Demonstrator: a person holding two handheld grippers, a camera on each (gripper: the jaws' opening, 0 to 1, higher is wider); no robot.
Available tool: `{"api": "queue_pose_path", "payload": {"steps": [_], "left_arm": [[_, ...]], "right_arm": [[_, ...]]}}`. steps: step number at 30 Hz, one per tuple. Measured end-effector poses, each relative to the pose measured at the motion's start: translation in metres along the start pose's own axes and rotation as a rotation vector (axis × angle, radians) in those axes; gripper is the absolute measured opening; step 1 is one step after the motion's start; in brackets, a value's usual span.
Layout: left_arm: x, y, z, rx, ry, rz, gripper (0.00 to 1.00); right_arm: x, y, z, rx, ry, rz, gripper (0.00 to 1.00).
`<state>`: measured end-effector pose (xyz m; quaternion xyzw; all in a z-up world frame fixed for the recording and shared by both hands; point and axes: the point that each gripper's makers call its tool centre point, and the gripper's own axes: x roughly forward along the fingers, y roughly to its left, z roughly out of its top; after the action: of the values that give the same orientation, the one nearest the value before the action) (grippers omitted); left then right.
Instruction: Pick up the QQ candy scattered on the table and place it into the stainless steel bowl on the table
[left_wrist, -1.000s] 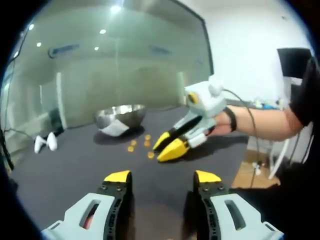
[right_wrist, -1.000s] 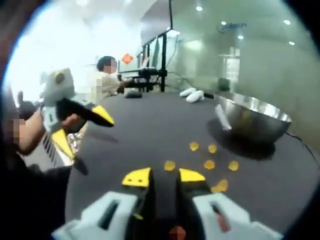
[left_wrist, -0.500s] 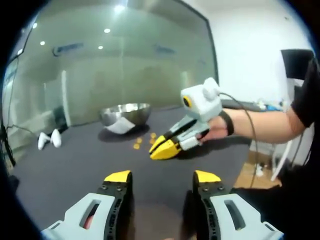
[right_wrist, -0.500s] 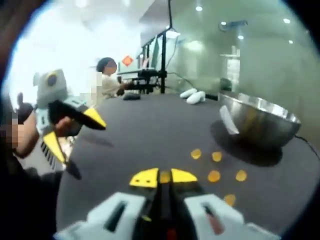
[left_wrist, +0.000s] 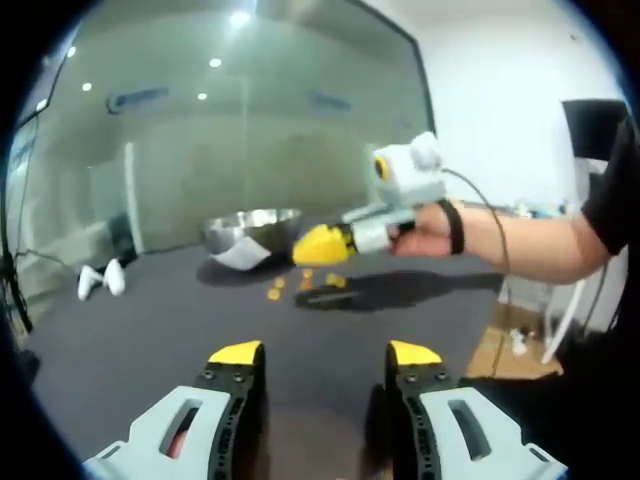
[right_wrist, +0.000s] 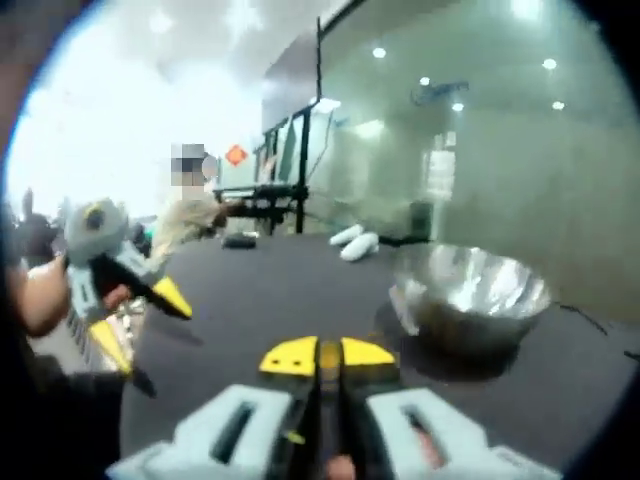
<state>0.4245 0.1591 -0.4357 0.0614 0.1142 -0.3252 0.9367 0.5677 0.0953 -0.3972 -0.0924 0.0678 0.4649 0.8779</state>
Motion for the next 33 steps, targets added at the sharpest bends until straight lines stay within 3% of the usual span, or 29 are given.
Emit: {"api": "queue_pose_path", "payload": {"steps": [2,4,6,7,9,11,13,15,20,21,24,30,33], "left_arm": [[-0.001,-0.001,0.0,0.003,0.001,-0.002,0.49],[-0.001,-0.001,0.0,0.005,0.001,0.0,0.49],[-0.001,-0.001,-0.001,0.0,0.0,0.003,0.49],[-0.001,-0.002,-0.002,-0.002,0.003,0.004,0.49],[0.0,-0.002,-0.004,-0.001,0.008,0.005,0.49],[0.001,-0.004,-0.004,-0.002,0.009,0.0,0.49],[0.001,-0.005,-0.003,0.002,0.005,-0.006,0.49],[0.0,-0.005,-0.002,0.001,0.002,-0.006,0.49],[0.0,-0.005,-0.005,-0.013,0.006,-0.006,0.49],[0.0,-0.006,-0.005,-0.01,0.008,-0.01,0.49],[0.0,-0.006,-0.006,-0.008,0.013,-0.01,0.49],[0.001,-0.007,-0.006,-0.006,0.011,-0.011,0.48],[0.002,-0.01,-0.007,-0.007,0.013,-0.018,0.48]], "right_arm": [[-0.001,-0.026,0.014,0.039,-0.022,-0.062,0.08],[-0.009,-0.062,0.036,0.115,-0.117,-0.207,0.08],[-0.012,-0.078,0.049,0.207,-0.167,-0.233,0.08],[-0.011,-0.093,0.052,0.215,-0.171,-0.273,0.08],[-0.007,-0.109,0.054,0.141,-0.137,-0.339,0.08],[0.006,-0.119,0.053,0.137,-0.116,-0.332,0.08],[0.015,-0.114,0.048,0.094,-0.076,-0.31,0.08],[0.023,-0.118,0.052,0.064,-0.078,-0.308,0.08],[0.028,-0.128,0.06,0.103,-0.089,-0.306,0.09],[0.029,-0.13,0.061,0.112,-0.09,-0.311,0.11],[0.029,-0.125,0.062,0.126,-0.099,-0.299,0.29],[0.02,-0.115,0.052,0.145,-0.084,-0.299,0.26],[0.015,-0.119,0.053,0.101,-0.09,-0.323,0.24]]}}
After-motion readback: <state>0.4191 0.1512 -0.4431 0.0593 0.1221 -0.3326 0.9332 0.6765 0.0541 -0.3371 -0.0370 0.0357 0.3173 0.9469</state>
